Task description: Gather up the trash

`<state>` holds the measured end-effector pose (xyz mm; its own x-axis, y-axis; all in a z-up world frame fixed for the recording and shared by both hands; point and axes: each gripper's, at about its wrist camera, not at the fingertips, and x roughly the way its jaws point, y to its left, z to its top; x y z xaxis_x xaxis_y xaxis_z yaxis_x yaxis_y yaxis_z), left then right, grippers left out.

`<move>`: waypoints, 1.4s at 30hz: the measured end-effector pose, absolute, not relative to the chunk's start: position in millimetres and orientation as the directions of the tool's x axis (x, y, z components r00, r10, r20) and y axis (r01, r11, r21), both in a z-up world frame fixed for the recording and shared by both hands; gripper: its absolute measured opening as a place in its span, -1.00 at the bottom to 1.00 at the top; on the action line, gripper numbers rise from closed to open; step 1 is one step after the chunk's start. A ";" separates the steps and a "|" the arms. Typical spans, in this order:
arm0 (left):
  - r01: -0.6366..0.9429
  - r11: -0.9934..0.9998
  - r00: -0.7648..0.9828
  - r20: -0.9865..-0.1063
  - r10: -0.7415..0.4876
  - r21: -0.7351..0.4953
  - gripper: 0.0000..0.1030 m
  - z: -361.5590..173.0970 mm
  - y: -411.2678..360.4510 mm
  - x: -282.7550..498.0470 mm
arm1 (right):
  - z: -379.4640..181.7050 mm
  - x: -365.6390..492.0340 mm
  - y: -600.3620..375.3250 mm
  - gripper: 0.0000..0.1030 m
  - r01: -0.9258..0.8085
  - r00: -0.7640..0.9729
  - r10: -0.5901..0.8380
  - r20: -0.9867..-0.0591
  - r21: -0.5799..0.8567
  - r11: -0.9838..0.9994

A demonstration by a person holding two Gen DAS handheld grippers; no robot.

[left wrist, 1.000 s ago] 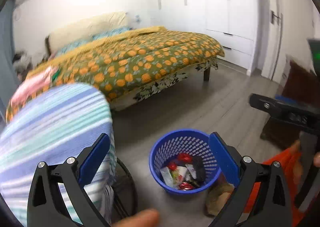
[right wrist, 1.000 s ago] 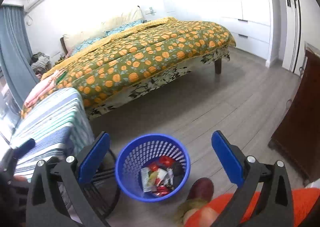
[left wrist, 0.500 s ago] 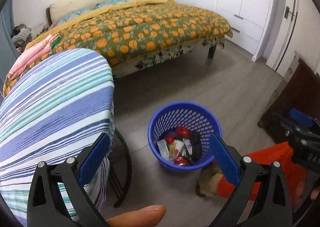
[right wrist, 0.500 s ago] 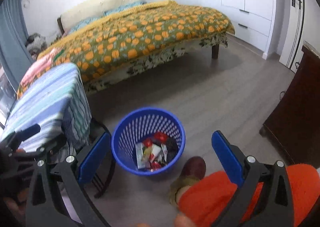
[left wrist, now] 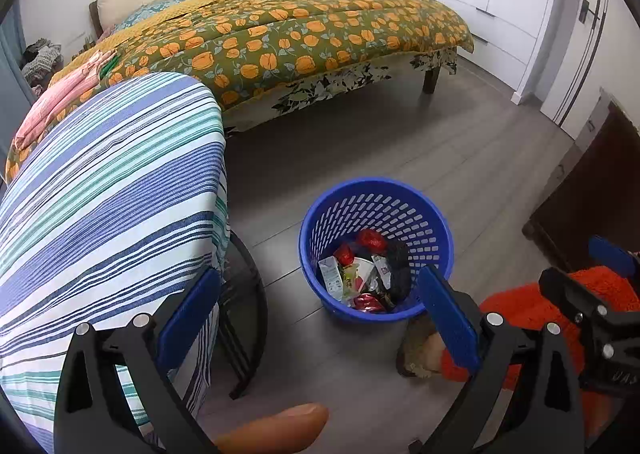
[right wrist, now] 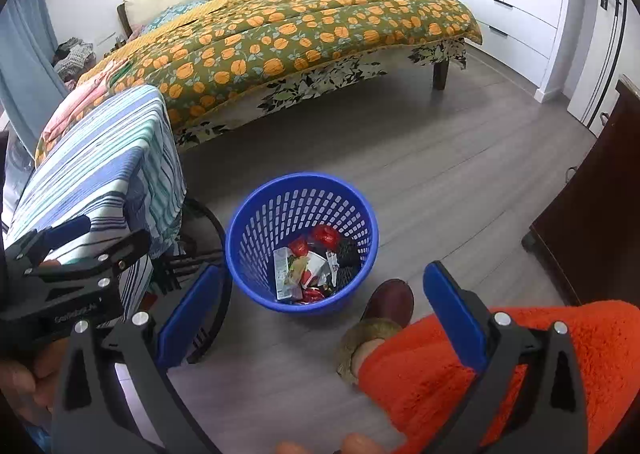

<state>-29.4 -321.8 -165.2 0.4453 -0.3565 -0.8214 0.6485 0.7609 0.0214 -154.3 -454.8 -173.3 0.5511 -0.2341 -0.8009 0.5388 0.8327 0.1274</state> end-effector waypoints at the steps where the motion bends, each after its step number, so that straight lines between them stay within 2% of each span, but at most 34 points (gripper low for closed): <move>1: 0.648 0.761 0.446 -0.821 -0.356 0.021 0.90 -165.2 -321.7 -29.4 | -173.1 -154.3 -454.1 0.91 0.538 0.550 -0.236 -0.801 0.124 0.834; 42: 0.642 0.766 0.435 -0.834 -0.338 0.025 0.90 -171.9 -317.0 -28.6 | -180.4 -151.0 -450.9 0.91 0.524 0.532 -0.207 -0.821 0.127 0.842</move>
<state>-28.6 -317.0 -171.9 0.4355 -0.3380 -0.8343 0.6422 0.7661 0.0248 -151.0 -450.9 -180.4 0.5320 -0.2071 -0.8210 0.5242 0.8420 0.1272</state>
